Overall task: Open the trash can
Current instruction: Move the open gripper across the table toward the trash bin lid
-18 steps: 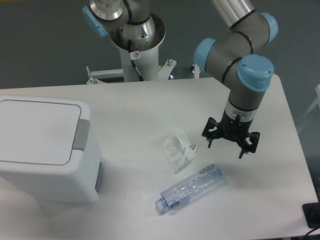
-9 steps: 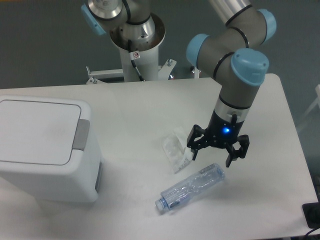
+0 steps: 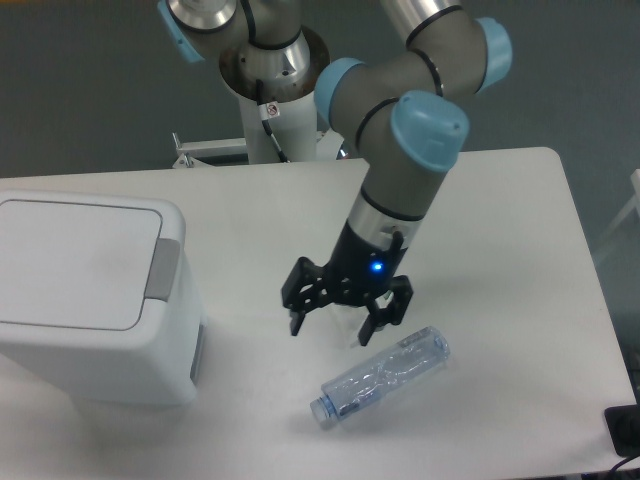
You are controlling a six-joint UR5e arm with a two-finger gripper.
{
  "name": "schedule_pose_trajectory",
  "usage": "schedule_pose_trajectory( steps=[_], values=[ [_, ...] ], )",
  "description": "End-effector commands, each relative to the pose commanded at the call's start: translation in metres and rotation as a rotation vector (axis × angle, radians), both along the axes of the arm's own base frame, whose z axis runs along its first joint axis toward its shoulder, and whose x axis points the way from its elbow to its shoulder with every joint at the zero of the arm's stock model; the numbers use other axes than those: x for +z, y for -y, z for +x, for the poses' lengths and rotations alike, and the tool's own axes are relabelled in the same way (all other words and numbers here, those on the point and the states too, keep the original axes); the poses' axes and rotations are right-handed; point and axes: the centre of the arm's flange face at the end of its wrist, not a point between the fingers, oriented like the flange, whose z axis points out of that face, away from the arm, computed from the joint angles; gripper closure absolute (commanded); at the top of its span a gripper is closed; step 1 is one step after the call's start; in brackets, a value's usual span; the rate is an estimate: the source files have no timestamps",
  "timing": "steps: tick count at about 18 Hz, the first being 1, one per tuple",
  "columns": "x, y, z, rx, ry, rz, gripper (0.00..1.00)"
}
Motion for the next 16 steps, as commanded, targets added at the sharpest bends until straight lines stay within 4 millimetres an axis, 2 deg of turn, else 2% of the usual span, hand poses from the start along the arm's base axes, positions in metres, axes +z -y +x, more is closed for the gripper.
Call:
schedule_pose_trajectory(
  steps=[3, 6, 8, 11, 13, 14, 16],
  values=[
    [-0.004, 0.001, -0.004, 0.004, 0.029, -0.028, 0.00],
    [0.011, 0.004, -0.004, 0.028, 0.040, -0.008, 0.00],
    [0.028, 0.006, 0.006, 0.057, 0.070, 0.008, 0.00],
    [0.026, 0.005, 0.009, 0.049, 0.084, 0.021, 0.00],
    [0.038, 0.004, 0.019, 0.040, 0.075, 0.033, 0.00],
    [0.059, 0.002, 0.033, 0.030, 0.065, 0.061, 0.00],
    [0.073, 0.005, 0.043, 0.049, 0.091, 0.089, 0.00]
  ],
)
